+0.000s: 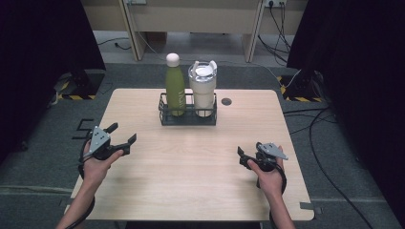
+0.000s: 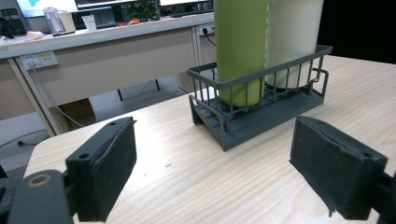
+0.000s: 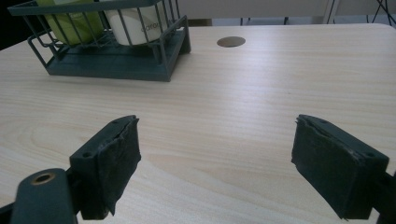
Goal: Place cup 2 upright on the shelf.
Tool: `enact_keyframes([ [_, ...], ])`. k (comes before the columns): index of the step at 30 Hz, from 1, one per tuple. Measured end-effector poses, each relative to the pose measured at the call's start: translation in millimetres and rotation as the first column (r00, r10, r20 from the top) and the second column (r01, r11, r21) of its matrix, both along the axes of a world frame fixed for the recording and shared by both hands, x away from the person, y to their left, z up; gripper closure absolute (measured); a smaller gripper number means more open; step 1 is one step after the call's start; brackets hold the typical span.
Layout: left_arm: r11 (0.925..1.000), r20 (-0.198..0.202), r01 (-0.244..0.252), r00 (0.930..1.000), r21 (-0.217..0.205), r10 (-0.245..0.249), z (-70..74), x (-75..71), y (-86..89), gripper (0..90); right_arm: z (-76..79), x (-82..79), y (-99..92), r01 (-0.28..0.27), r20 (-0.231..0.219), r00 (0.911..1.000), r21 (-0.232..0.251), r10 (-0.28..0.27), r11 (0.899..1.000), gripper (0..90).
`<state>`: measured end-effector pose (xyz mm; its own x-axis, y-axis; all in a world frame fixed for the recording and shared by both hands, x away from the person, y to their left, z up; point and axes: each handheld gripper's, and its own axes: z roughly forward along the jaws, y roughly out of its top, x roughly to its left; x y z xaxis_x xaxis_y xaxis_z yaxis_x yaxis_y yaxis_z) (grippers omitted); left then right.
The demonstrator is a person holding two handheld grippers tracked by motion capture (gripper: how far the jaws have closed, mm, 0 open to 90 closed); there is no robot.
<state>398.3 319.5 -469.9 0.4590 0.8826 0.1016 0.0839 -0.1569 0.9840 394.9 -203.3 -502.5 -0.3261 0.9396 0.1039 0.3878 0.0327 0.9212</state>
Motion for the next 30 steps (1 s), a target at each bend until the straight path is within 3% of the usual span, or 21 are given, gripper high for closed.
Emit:
enact_keyframes([
  [13,0.9994,-0.033,-0.034,0.9989,0.007,0.034,-16.8,-15.0,21.5,13.9,-0.9,-2.7,-1.6,0.020,-0.005,0.9998,-0.001,-0.020,1.000,15.5],
  [30,0.9986,-0.056,-0.052,0.9971,-0.010,0.052,-32.9,-21.4,23.9,13.9,-4.2,0.5,-2.4,0.019,-0.014,0.9997,-0.004,-0.019,1.000,15.5],
])
